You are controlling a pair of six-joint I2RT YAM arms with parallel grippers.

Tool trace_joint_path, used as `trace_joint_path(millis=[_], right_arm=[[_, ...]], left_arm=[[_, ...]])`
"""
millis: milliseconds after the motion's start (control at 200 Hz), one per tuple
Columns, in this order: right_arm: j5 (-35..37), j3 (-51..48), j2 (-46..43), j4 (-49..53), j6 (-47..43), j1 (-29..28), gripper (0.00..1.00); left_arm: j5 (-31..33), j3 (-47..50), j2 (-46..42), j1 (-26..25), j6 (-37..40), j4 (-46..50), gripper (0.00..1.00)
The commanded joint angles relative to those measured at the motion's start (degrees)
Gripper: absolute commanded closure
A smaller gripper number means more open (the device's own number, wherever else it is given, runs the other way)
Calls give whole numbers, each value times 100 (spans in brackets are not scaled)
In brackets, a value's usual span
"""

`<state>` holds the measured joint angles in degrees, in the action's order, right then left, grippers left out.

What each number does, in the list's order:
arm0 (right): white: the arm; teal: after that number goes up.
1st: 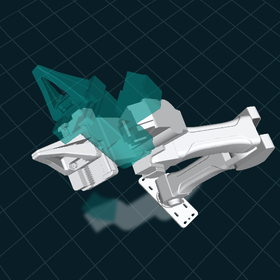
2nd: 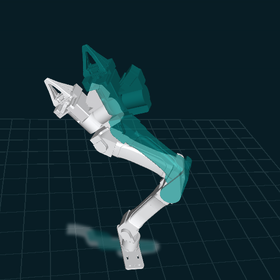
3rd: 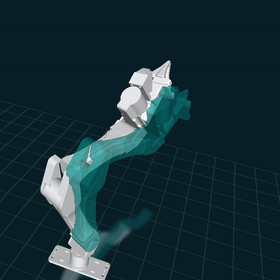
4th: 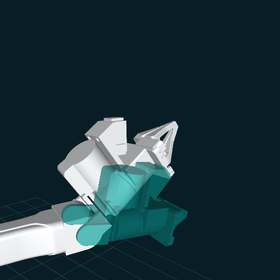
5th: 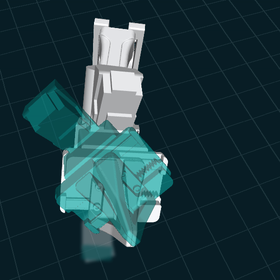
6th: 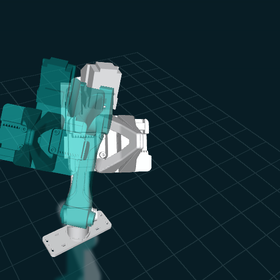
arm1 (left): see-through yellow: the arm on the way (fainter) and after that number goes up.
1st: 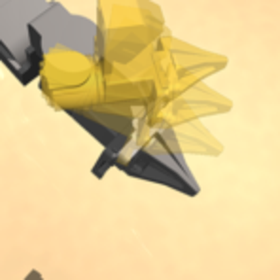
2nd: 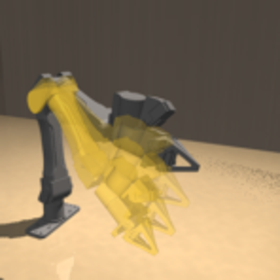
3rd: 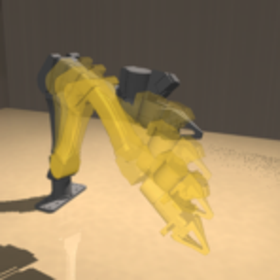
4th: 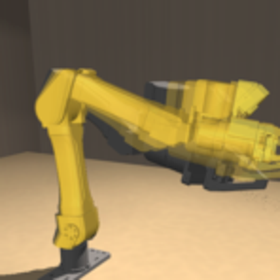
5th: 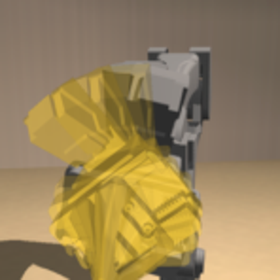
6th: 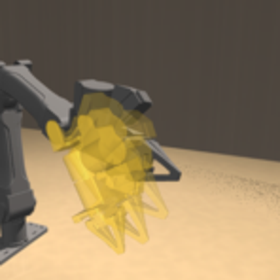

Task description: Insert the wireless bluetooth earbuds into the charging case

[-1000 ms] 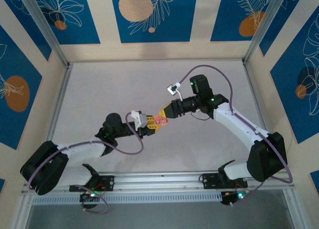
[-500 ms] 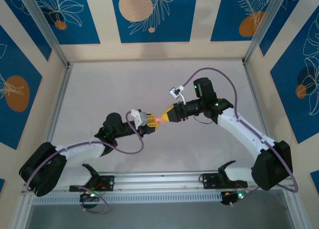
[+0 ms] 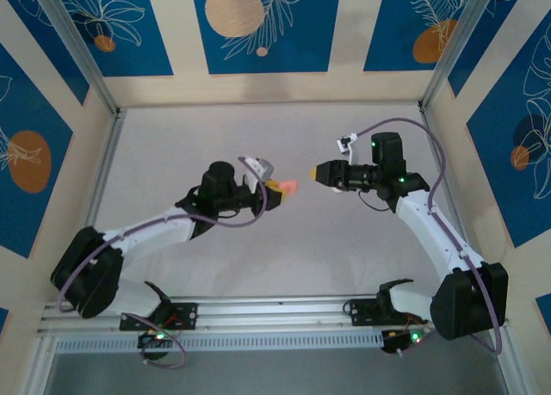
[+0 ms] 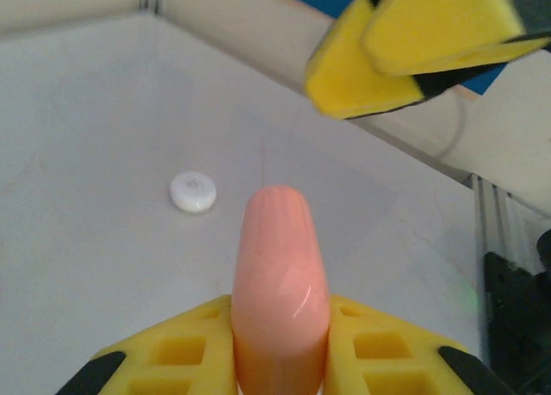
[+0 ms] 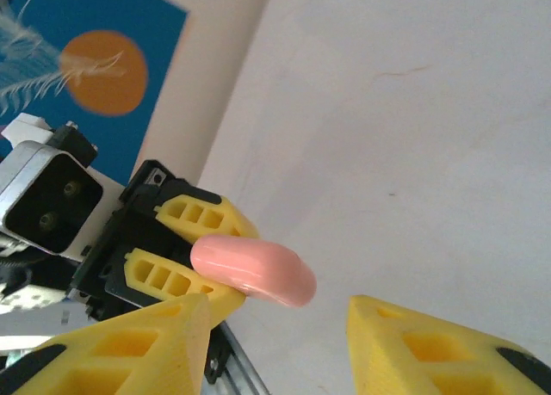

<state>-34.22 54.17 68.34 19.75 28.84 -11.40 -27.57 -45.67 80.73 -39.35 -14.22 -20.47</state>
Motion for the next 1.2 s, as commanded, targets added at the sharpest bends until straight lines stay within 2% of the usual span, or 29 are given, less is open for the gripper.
trace_joint_path(millis=[0,285,415,670,1195], right_arm=[[377,-124,-193,490,340,155,54],[537,-258,-395,592,436,306,53],[531,-299,-409,558,445,312,53],[495,-432,-409,390,535,298,53],[531,-457,-322,293,571,226,53]], left_arm=[[-374,-555,554,200,-1191,974,77],[-1361,-1992,2451,529,-3034,1059,79],[-1649,-2545,3128,713,-3611,1012,81],[-1787,-3557,4093,736,-3886,1465,80],[-1655,-4233,4895,600,-3978,1978,74]])
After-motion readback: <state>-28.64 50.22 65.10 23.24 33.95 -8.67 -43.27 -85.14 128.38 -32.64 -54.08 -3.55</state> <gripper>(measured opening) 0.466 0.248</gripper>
